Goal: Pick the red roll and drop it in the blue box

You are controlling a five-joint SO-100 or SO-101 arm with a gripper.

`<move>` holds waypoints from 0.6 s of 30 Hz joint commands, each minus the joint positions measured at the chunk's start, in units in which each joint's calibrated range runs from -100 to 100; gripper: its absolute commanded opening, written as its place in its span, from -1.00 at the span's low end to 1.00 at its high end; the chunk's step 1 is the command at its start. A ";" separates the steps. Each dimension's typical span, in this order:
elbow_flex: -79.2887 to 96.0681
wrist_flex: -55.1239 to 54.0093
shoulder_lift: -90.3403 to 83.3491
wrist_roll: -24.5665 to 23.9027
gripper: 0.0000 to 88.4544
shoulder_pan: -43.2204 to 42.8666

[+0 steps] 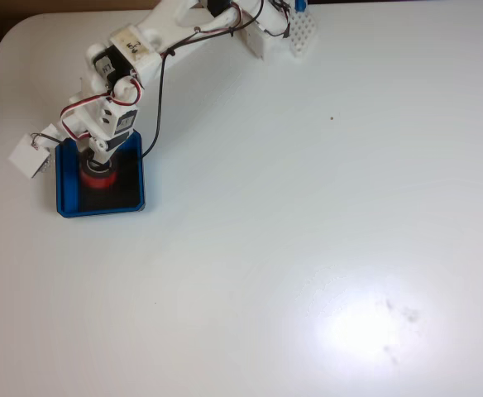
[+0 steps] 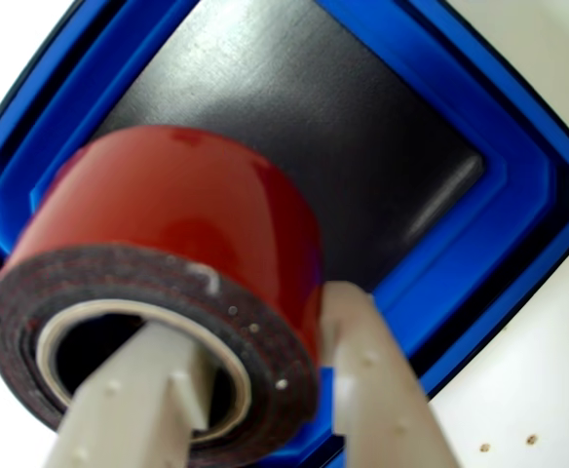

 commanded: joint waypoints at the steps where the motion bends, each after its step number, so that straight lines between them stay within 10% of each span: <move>1: -4.00 -1.00 0.31 -0.28 -0.98 1.48; 18: -4.27 -14.45 8.50 -0.37 -0.97 2.85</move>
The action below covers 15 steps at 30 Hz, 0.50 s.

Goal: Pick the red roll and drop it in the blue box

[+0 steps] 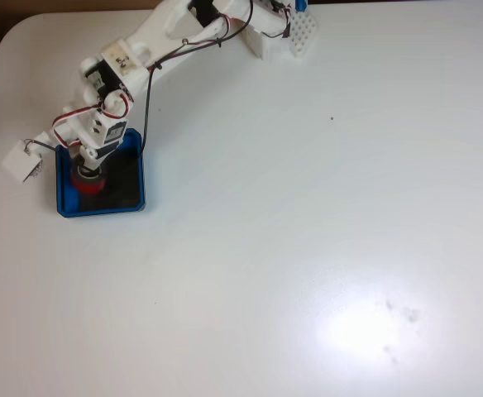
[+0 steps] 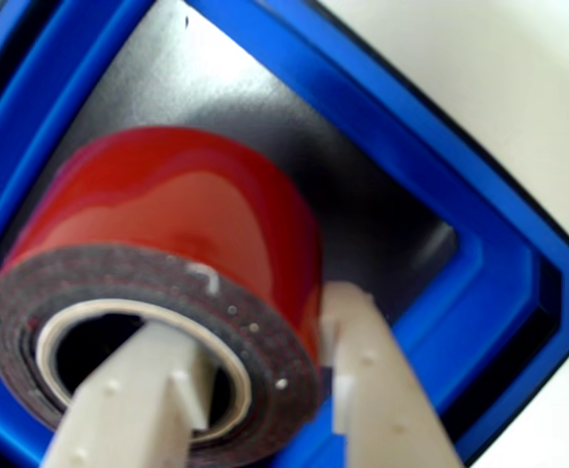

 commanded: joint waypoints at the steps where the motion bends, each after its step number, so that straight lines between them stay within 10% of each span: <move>1: -4.09 -4.19 0.45 -0.11 -0.97 0.68; 15: -3.37 -4.02 0.54 -0.03 -0.85 1.36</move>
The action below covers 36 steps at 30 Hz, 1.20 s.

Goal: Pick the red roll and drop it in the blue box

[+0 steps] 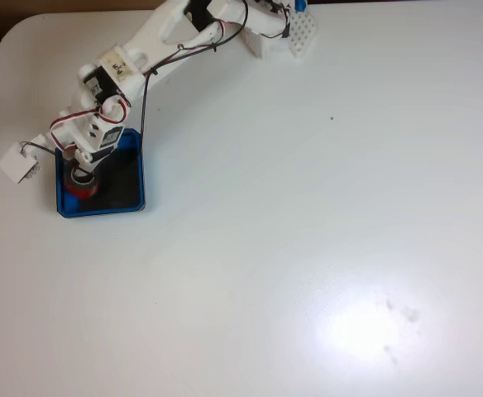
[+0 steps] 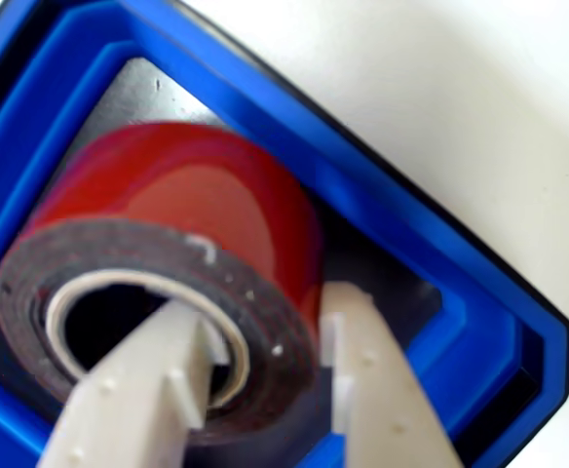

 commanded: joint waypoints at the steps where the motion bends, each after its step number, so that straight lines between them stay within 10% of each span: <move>1: -3.37 -1.07 -0.82 -0.03 -0.83 0.67; 15: 2.47 -1.07 -6.51 -0.03 -0.82 0.86; 36: 76.50 -18.31 -71.81 0.06 -0.81 -13.21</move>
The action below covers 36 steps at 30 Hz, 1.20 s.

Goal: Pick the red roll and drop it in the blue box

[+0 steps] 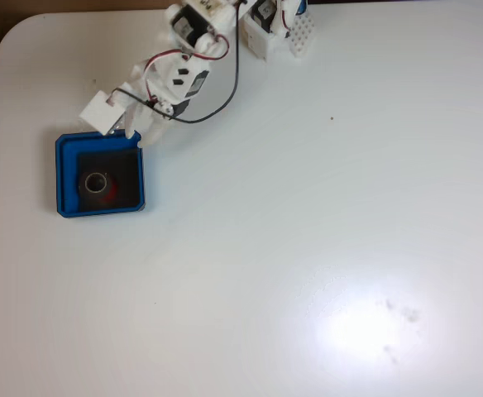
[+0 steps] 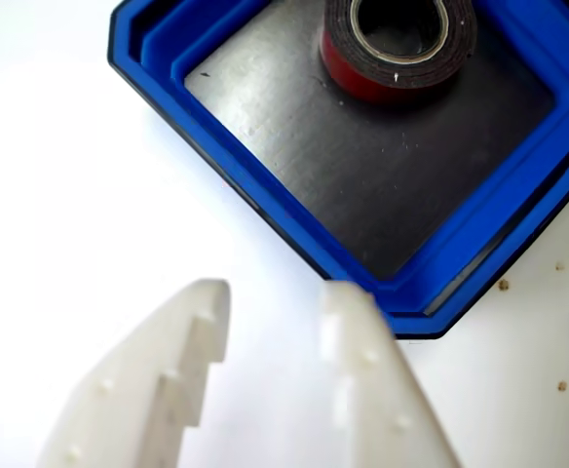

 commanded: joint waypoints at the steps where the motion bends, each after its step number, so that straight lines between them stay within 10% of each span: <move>1: 10.23 -3.87 -13.34 -0.03 -0.81 -4.28; 36: 57.67 -7.83 -64.76 0.67 -0.82 -50.69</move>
